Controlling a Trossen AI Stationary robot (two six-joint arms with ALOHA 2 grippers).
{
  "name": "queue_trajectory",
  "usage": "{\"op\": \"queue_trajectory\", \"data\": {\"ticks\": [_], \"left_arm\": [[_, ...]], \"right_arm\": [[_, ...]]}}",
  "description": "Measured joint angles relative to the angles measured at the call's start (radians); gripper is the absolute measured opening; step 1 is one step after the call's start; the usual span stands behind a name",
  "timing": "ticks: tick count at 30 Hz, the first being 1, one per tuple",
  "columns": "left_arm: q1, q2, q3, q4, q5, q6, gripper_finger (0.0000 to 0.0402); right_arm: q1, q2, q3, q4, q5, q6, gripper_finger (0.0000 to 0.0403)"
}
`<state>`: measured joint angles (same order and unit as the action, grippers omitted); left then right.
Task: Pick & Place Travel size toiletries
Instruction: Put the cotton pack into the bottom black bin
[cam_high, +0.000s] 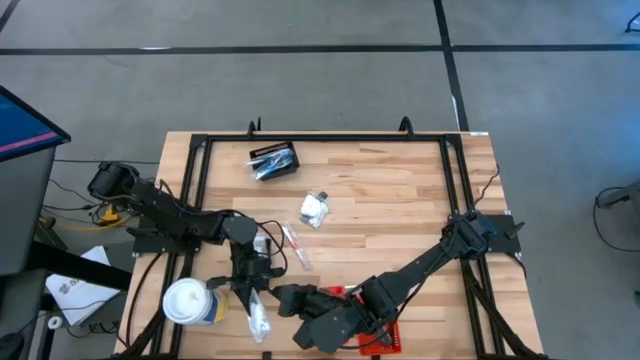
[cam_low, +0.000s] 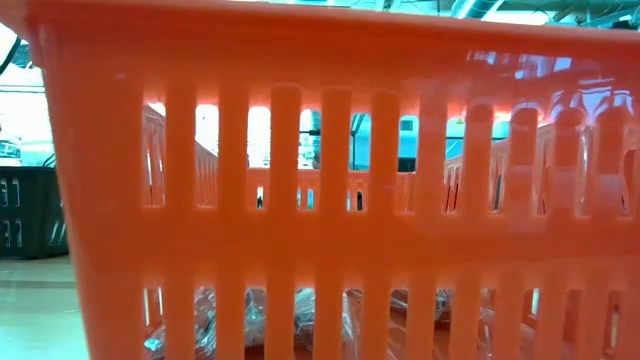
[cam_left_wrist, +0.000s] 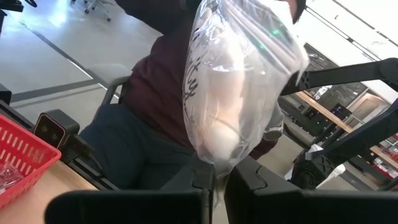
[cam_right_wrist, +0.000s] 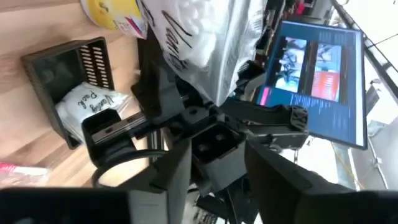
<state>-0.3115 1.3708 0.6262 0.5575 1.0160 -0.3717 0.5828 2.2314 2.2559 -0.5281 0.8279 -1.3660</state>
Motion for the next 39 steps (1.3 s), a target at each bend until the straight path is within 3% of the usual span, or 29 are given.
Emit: {"op": "queue_trajectory", "data": {"ticks": [6, 12, 22, 31, 39], "left_arm": [[0.000, 0.000, 0.000, 0.000, -0.003, 0.000, 0.0006], [0.000, 0.000, 0.000, 0.000, -0.003, 0.000, 0.0006], [0.018, 0.059, 0.002, -0.001, 0.002, -0.006, 0.0006], [0.053, 0.105, 0.002, 0.016, 0.032, -0.033, 0.0006], [0.052, 0.104, 0.002, 0.036, 0.038, -0.033, 0.0006]], "right_arm": [[-0.006, 0.010, 0.001, -0.009, -0.123, -0.035, 0.0199], [-0.016, 0.048, -0.001, 0.035, -0.128, -0.183, 0.0225], [-0.008, 0.036, 0.001, 0.237, -0.039, -0.237, 0.0211], [-0.001, 0.047, 0.000, -0.063, -0.030, -0.239, 0.0197], [0.001, 0.047, 0.000, -0.100, -0.061, -0.197, 0.0187]]}}
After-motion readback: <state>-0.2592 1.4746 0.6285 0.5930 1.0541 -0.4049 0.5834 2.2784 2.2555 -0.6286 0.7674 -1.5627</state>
